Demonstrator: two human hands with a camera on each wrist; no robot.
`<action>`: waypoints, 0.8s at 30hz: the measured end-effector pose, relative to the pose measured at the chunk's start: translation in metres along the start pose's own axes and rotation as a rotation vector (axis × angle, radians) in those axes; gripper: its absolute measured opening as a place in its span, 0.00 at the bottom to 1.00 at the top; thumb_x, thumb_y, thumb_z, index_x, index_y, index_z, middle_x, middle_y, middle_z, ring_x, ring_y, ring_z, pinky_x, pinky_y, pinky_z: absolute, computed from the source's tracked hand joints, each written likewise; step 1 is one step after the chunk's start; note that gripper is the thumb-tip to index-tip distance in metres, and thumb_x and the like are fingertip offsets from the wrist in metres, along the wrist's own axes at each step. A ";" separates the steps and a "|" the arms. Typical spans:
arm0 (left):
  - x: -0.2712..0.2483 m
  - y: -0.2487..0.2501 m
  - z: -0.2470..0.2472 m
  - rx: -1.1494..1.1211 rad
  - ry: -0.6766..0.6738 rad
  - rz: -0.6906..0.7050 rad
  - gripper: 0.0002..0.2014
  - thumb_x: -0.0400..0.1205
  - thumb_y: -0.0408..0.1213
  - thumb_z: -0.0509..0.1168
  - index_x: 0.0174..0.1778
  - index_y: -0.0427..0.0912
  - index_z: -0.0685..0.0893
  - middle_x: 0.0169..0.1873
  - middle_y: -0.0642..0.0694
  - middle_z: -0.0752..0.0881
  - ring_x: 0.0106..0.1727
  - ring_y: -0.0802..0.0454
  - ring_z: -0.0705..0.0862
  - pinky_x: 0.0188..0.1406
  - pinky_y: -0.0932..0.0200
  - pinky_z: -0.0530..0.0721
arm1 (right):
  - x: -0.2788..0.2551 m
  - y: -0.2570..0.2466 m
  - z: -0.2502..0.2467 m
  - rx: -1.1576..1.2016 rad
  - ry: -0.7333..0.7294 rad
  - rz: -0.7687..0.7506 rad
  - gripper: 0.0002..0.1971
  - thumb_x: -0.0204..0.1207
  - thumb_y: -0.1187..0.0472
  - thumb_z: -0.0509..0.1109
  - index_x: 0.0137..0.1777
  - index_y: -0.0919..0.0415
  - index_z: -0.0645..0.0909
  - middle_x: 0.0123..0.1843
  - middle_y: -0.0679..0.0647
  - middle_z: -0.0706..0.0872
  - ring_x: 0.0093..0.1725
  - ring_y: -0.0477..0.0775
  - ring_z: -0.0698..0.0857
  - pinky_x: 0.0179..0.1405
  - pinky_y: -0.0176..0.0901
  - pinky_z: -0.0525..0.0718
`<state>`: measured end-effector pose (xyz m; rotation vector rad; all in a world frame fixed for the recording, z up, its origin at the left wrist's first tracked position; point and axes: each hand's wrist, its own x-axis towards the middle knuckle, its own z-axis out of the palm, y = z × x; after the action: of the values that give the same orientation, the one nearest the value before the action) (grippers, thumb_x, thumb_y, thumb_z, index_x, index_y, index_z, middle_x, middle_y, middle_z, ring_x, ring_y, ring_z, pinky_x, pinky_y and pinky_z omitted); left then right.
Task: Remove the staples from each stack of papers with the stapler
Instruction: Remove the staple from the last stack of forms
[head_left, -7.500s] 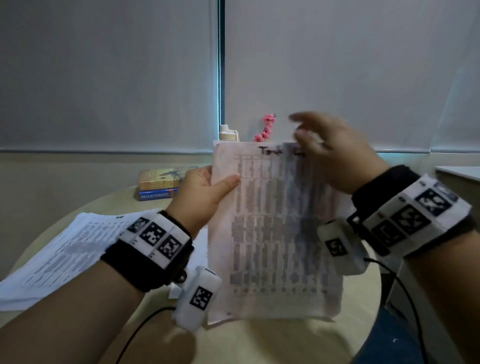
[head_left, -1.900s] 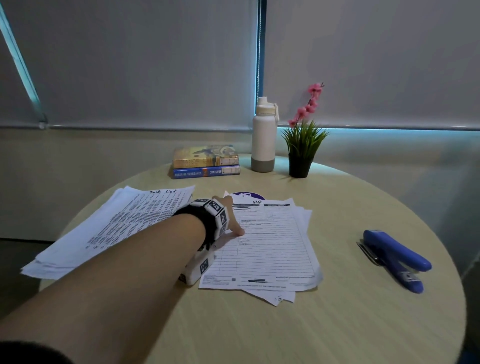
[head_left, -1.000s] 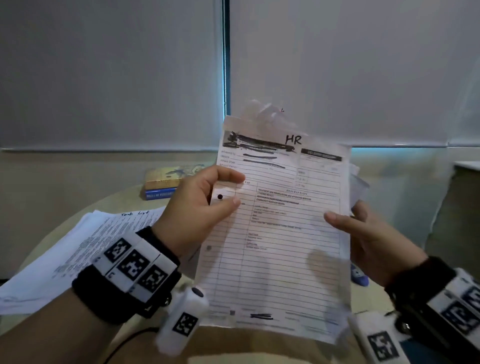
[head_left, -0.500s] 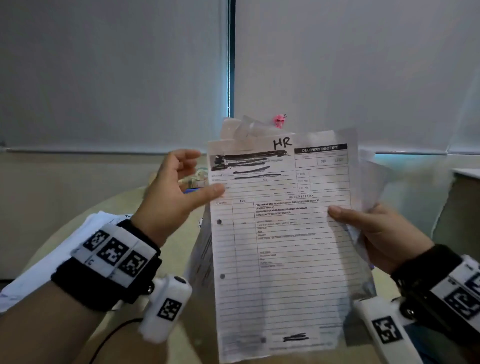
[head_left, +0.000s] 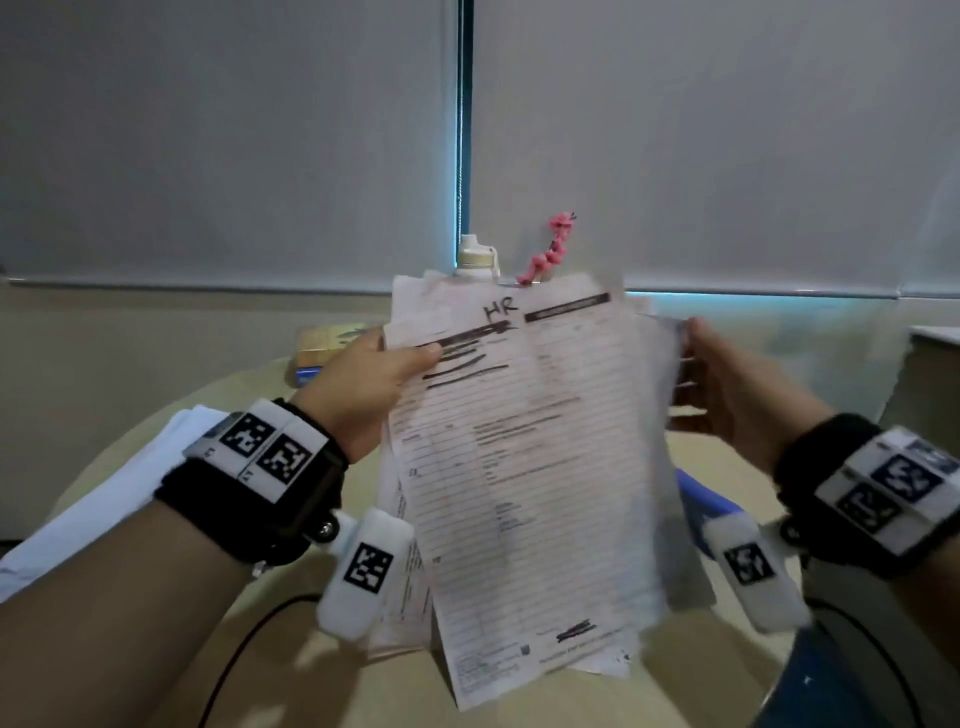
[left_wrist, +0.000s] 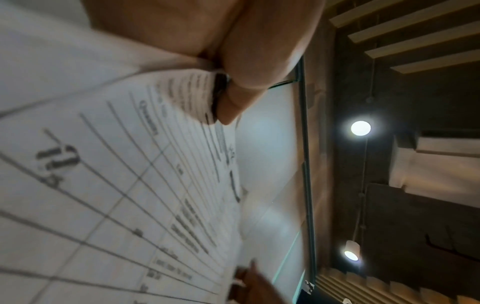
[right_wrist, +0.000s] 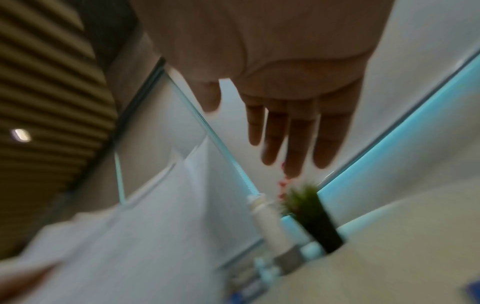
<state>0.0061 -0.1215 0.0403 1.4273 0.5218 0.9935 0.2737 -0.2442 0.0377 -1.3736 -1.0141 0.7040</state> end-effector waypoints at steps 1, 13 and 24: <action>0.001 -0.002 -0.004 0.001 0.024 -0.003 0.13 0.83 0.22 0.56 0.59 0.30 0.82 0.47 0.39 0.90 0.44 0.45 0.89 0.42 0.55 0.90 | 0.010 0.002 -0.009 -0.146 0.062 0.037 0.23 0.67 0.31 0.67 0.47 0.51 0.80 0.42 0.54 0.88 0.41 0.53 0.87 0.38 0.44 0.83; -0.002 -0.021 -0.024 -0.059 0.094 -0.066 0.16 0.86 0.29 0.54 0.67 0.27 0.79 0.55 0.37 0.87 0.42 0.49 0.91 0.36 0.59 0.89 | 0.035 0.081 -0.025 -1.580 -0.255 0.426 0.11 0.68 0.51 0.72 0.48 0.50 0.79 0.45 0.53 0.82 0.53 0.62 0.84 0.53 0.51 0.85; -0.010 -0.005 0.003 -0.101 0.071 -0.037 0.15 0.85 0.29 0.58 0.65 0.26 0.79 0.50 0.34 0.89 0.42 0.45 0.91 0.35 0.55 0.88 | -0.036 -0.018 0.026 -0.521 0.207 -0.447 0.32 0.76 0.62 0.67 0.73 0.35 0.58 0.51 0.46 0.81 0.41 0.52 0.83 0.40 0.48 0.84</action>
<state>0.0046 -0.1304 0.0330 1.2922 0.5406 1.0303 0.2326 -0.2666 0.0470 -1.5421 -1.3315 -0.0457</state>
